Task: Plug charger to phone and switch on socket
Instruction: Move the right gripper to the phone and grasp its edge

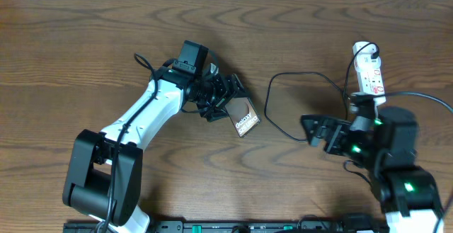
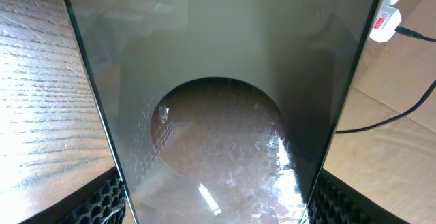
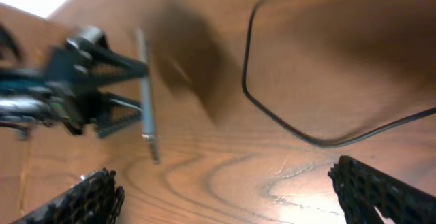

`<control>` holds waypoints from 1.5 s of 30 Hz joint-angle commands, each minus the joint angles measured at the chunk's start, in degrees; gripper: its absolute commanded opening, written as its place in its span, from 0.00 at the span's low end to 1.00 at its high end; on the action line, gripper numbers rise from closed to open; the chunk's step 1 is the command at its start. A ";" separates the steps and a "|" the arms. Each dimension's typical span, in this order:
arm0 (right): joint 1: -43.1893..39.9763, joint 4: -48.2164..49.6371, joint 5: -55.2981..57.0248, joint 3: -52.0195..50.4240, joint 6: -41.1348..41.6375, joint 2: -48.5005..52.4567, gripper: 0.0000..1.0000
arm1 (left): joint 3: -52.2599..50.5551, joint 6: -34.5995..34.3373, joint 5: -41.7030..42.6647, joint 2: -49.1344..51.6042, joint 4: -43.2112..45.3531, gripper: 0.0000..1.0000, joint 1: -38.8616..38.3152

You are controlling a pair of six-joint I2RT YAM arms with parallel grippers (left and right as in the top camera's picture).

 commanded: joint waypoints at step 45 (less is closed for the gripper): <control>42.77 63.49 33.22 -18.38 15.76 28.70 0.24 | 0.31 0.31 2.62 -0.96 0.28 0.43 0.24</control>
